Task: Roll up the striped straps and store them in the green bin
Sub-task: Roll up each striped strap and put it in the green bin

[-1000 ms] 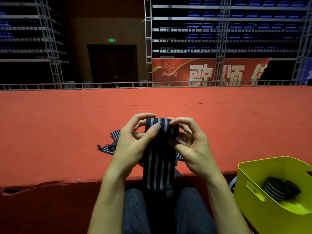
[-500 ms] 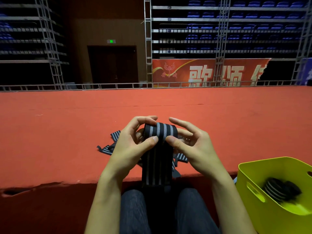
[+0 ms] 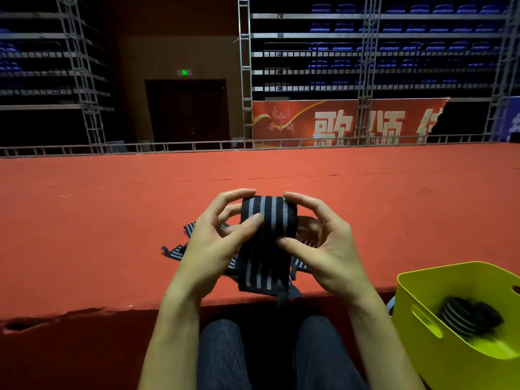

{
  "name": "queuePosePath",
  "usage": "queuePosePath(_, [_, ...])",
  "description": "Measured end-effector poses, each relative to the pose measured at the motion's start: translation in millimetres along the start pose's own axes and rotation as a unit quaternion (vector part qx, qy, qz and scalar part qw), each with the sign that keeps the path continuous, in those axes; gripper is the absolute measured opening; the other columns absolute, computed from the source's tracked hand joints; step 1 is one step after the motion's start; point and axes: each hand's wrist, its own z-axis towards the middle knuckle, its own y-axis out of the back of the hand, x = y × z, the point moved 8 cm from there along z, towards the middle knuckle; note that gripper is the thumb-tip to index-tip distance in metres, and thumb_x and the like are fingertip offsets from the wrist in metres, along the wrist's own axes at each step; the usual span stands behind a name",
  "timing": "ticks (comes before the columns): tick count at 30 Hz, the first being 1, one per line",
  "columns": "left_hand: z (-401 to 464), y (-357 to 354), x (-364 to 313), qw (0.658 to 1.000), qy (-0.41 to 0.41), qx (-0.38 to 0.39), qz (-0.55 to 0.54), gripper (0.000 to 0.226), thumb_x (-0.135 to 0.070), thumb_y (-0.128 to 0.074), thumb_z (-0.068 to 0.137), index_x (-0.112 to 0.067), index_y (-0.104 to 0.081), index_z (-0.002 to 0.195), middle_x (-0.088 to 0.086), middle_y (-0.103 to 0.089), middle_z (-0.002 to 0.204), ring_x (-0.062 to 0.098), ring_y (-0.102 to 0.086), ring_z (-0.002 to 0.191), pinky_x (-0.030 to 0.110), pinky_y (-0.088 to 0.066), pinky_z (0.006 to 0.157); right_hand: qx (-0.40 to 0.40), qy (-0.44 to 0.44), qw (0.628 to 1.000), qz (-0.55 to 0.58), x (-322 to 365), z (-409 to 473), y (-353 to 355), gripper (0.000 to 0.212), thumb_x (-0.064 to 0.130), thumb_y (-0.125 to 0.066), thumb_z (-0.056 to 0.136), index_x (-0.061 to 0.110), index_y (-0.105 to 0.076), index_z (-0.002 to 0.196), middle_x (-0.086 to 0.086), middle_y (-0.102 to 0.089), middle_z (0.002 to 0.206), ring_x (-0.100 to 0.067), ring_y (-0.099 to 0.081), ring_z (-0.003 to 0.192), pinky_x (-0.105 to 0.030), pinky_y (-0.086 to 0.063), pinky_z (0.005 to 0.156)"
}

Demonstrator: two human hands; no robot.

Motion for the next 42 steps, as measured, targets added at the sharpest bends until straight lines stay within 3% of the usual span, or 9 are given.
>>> queuePosePath(5, [-1.3,0.7,-2.7,1.000,-0.020,0.009,0.001,0.040,-0.007,-0.073,0.098,-0.020,-0.064,0.135,0.008,-0.074,0.131,0.030,-0.080,0.105,0.043,-0.064,0.085,0.033,-0.045,0.998,-0.034,-6.3,-0.3,-0.3,0.080,0.002,-0.084,0.090,0.033,-0.050,0.155,0.002,-0.065,0.145,-0.020,-0.073,0.120,-0.041,-0.061,0.099])
queuePosePath(9, [-1.6,-0.1,-0.3,0.999,-0.025,0.026,-0.007,0.041,-0.006,-0.073,0.098,-0.020,-0.063,0.135,0.008,-0.071,0.136,0.033,-0.078,0.112,0.047,-0.063,0.090,0.025,-0.069,0.997,0.008,-6.1,-2.2,0.4,0.057,0.031,-0.082,0.093,0.037,-0.059,0.146,-0.002,-0.076,0.128,-0.020,-0.076,0.114,-0.038,-0.063,0.091])
queuePosePath(12, [-1.3,-3.0,0.5,0.999,-0.027,0.033,-0.011,0.045,-0.007,-0.073,0.097,-0.021,-0.061,0.138,0.008,-0.071,0.136,0.031,-0.078,0.112,0.046,-0.063,0.090,0.009,-0.057,0.998,0.011,-2.2,-1.0,0.5,0.051,0.035,-0.079,0.094,0.034,-0.062,0.142,-0.003,-0.078,0.124,-0.021,-0.075,0.116,-0.038,-0.063,0.090])
queuePosePath(17, [1.1,3.9,12.8,0.999,0.015,0.011,-0.036,0.055,-0.032,-0.083,0.093,-0.037,-0.062,0.144,0.004,-0.071,0.140,0.029,-0.072,0.126,0.053,-0.059,0.100,0.003,-0.045,0.998,0.049,-1.9,-1.2,0.6,0.053,0.030,-0.078,0.094,0.029,-0.060,0.144,-0.009,-0.077,0.127,-0.026,-0.076,0.116,-0.041,-0.063,0.092])
queuePosePath(22, [0.0,1.7,19.3,0.997,0.052,0.002,-0.057,0.039,-0.038,-0.063,0.102,-0.028,-0.069,0.139,0.004,-0.076,0.133,0.029,-0.074,0.123,0.047,-0.059,0.097,-0.029,-0.048,0.997,0.051,-7.1,0.9,3.8,0.051,0.033,-0.078,0.093,0.027,-0.062,0.142,-0.007,-0.077,0.126,-0.025,-0.073,0.121,-0.042,-0.062,0.093])
queuePosePath(26, [0.2,0.5,17.8,0.998,0.060,-0.003,-0.032,0.040,-0.038,-0.065,0.100,-0.027,-0.069,0.139,0.001,-0.080,0.125,0.024,-0.078,0.112,0.031,-0.062,0.083,-0.040,-0.049,0.997,0.046,-9.9,0.7,5.0,0.055,0.041,-0.079,0.091,0.026,-0.062,0.141,-0.006,-0.077,0.125,-0.025,-0.074,0.119,-0.050,-0.062,0.096])
queuePosePath(33, [1.1,3.8,25.0,0.995,0.087,-0.030,-0.033,0.052,-0.057,-0.075,0.097,-0.021,-0.071,0.134,0.008,-0.078,0.127,0.034,-0.076,0.116,0.047,-0.060,0.092,0.019,-0.034,0.998,0.053,-7.8,-3.1,-3.8,0.052,0.007,-0.075,0.097,0.026,-0.057,0.141,-0.008,-0.071,0.131,-0.032,-0.078,0.106,-0.047,-0.063,0.093])
queuePosePath(37, [1.5,6.7,25.6,0.994,0.089,-0.044,-0.040,0.060,-0.065,-0.079,0.086,-0.022,-0.074,0.129,0.010,-0.079,0.123,0.033,-0.076,0.116,0.043,-0.060,0.087,0.034,-0.034,0.998,0.045,-7.1,-4.0,-4.5,0.050,-0.003,-0.076,0.095,0.021,-0.060,0.135,-0.006,-0.070,0.132,-0.022,-0.076,0.109,-0.041,-0.061,0.091])
queuePosePath(42, [-0.2,4.6,25.8,0.992,0.110,-0.039,-0.051,0.052,-0.058,-0.082,0.087,-0.023,-0.075,0.125,0.012,-0.081,0.114,0.034,-0.079,0.106,0.042,-0.062,0.084,0.028,-0.028,0.998,0.042,-9.1,-4.9,-3.8,0.047,-0.009,-0.077,0.092,0.017,-0.063,0.129,-0.005,-0.069,0.134,-0.026,-0.074,0.115,-0.041,-0.062,0.093])
